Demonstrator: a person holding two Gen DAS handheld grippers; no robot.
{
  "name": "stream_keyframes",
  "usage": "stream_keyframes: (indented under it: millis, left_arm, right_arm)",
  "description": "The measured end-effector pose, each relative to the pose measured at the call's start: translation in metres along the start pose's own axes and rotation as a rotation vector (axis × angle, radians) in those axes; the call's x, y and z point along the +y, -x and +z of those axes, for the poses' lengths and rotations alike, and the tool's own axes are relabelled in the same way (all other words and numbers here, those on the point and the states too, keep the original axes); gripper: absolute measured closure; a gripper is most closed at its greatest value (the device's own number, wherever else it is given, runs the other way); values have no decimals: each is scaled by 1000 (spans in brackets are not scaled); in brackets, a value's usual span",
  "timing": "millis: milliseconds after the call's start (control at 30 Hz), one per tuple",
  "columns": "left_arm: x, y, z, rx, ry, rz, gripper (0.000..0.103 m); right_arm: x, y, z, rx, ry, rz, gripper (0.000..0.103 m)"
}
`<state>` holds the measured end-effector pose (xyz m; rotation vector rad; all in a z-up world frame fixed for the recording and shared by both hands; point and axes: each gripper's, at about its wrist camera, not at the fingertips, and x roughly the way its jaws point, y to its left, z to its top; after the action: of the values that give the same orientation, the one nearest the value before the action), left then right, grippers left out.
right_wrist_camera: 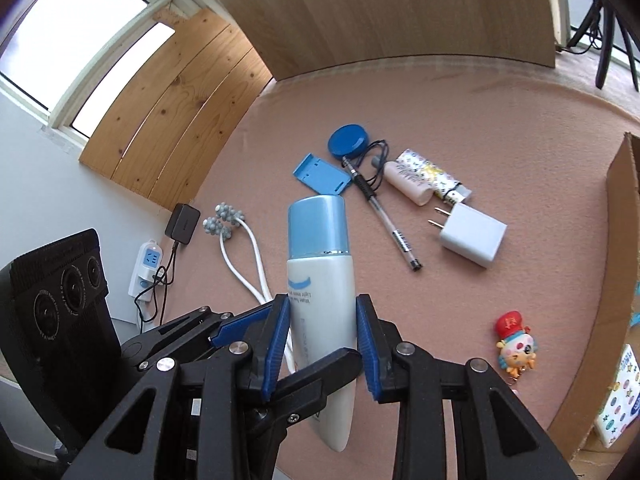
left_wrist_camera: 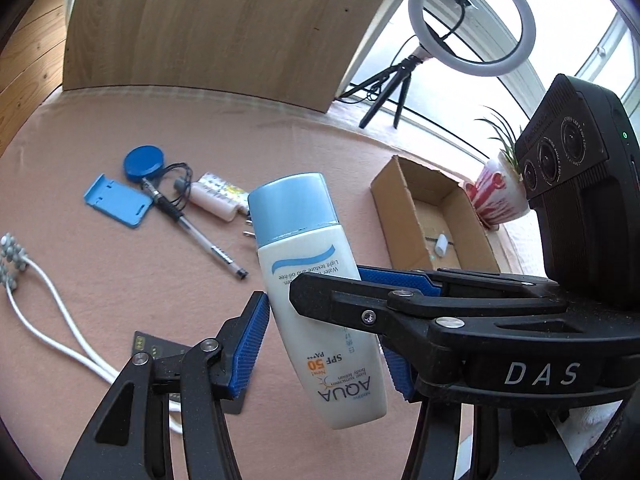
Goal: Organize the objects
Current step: 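Carry the sunscreen bottle into the box and open the right tool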
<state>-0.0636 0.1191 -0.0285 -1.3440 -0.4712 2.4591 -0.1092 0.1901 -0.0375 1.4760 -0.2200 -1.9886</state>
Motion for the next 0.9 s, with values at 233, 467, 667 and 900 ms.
stream_keyframes:
  millis: [233, 467, 667, 900]
  left_arm:
    - [-69, -37, 13, 31, -95, -93, 45]
    - [-131, -69, 20, 67, -180, -156, 45]
    - [-162, -91, 19, 86, -213, -179, 46]
    - [-180, -107, 16, 101, -244, -171, 46]
  right_arm:
    - [-57, 59, -12, -98, -104, -73, 72]
    - [-106, 107, -26, -175, -193, -137, 72]
    - [-140, 130, -35, -218, -256, -160, 72]
    - [-169, 141, -42, -241, -301, -174, 73]
